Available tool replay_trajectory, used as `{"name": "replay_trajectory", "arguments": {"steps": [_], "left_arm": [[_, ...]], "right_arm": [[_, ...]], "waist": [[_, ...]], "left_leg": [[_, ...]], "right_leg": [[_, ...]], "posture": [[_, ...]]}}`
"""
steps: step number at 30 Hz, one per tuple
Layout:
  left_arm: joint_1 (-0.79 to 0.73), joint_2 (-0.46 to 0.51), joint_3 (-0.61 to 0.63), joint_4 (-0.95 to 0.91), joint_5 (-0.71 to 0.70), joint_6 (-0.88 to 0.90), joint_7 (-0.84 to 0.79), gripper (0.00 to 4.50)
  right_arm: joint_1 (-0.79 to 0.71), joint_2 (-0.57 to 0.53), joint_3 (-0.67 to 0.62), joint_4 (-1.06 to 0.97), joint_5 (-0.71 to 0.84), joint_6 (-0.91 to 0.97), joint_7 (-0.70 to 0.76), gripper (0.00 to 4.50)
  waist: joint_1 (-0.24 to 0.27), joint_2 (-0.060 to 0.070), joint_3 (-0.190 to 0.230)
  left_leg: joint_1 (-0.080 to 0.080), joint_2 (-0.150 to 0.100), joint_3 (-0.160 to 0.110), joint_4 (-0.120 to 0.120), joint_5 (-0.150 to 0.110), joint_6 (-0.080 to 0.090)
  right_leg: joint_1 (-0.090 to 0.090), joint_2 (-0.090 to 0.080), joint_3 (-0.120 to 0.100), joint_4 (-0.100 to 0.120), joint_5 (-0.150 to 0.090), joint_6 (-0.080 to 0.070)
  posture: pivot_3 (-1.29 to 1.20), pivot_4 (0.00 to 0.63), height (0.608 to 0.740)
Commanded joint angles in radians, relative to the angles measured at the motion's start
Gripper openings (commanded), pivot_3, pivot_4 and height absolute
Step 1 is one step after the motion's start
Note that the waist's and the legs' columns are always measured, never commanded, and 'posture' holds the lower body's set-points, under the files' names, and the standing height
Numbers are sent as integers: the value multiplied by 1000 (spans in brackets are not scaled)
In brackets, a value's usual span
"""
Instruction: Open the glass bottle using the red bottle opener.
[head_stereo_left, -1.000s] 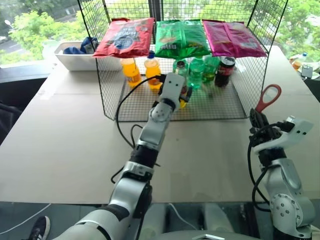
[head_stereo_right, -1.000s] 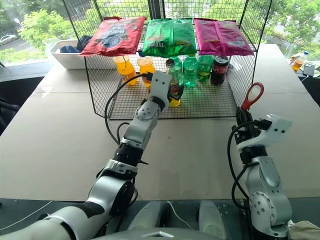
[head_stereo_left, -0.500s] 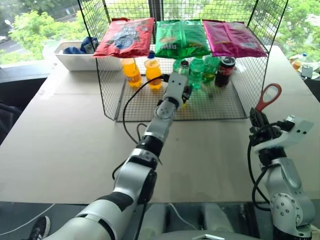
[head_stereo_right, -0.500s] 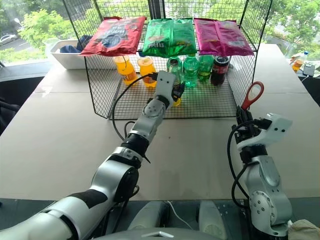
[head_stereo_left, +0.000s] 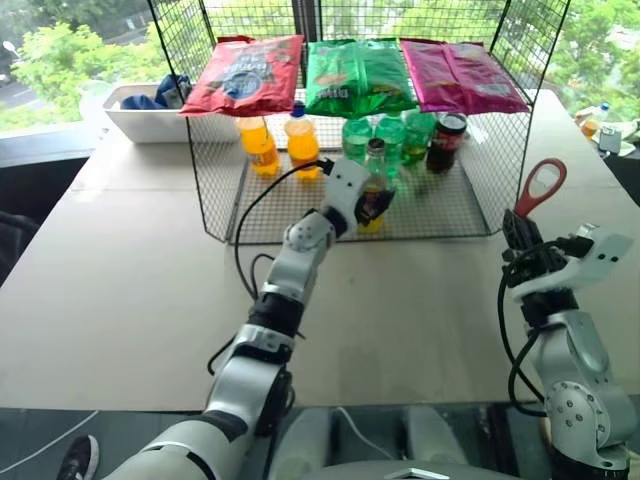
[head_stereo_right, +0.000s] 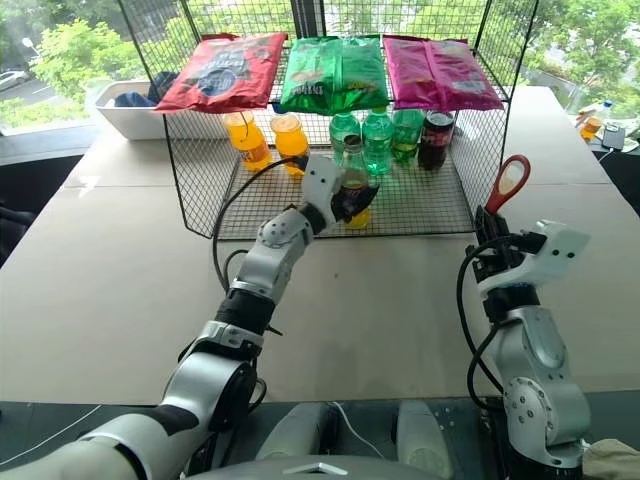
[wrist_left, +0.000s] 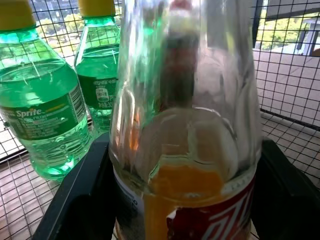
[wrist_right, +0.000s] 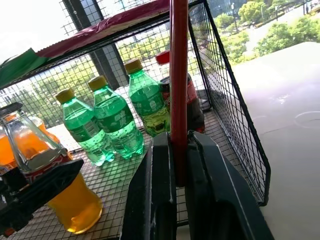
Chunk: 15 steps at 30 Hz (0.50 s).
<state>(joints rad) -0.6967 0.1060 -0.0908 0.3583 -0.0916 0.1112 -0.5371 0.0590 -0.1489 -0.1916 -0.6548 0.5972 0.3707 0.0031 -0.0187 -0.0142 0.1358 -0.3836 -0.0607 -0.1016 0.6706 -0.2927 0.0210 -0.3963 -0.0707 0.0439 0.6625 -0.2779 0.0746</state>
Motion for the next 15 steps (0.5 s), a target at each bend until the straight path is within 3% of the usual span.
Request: {"name": "replay_trajectory", "arguments": {"steps": [1, 4, 8, 15], "left_arm": [[27, 58, 3, -285, -199, 161, -197, 2683], [81, 111, -16, -381, -245, 197, -286, 2683], [158, 167, -66, -416, -204, 148, -335, 2683], [231, 155, -95, -362, -141, 73, -285, 2683]], "right_arm": [[-16, -24, -24, -9, -12, -21, 23, 0], [-29, -42, -8, 6, -42, -30, 46, 0], [-36, -46, 15, 15, -72, -37, 65, 0], [-43, -47, 23, 18, -93, -31, 85, 0]], "waist": [[-1, 0, 0], [3, 0, 0], [2, 1, 0], [7, 1, 0]], "left_leg": [[0, 0, 0, 0, 0, 0], [0, 0, 0, 0, 0, 0], [1, 0, 0, 0, 0, 0], [2, 1, 0, 0, 0, 0]], "right_leg": [[0, 0, 0, 0, 0, 0], [0, 0, 0, 0, 0, 0], [1, 0, 0, 0, 0, 0], [1, 0, 0, 0, 0, 0]], "posture": [[0, 150, 740], [0, 150, 740], [0, 150, 740], [0, 150, 740]]}}
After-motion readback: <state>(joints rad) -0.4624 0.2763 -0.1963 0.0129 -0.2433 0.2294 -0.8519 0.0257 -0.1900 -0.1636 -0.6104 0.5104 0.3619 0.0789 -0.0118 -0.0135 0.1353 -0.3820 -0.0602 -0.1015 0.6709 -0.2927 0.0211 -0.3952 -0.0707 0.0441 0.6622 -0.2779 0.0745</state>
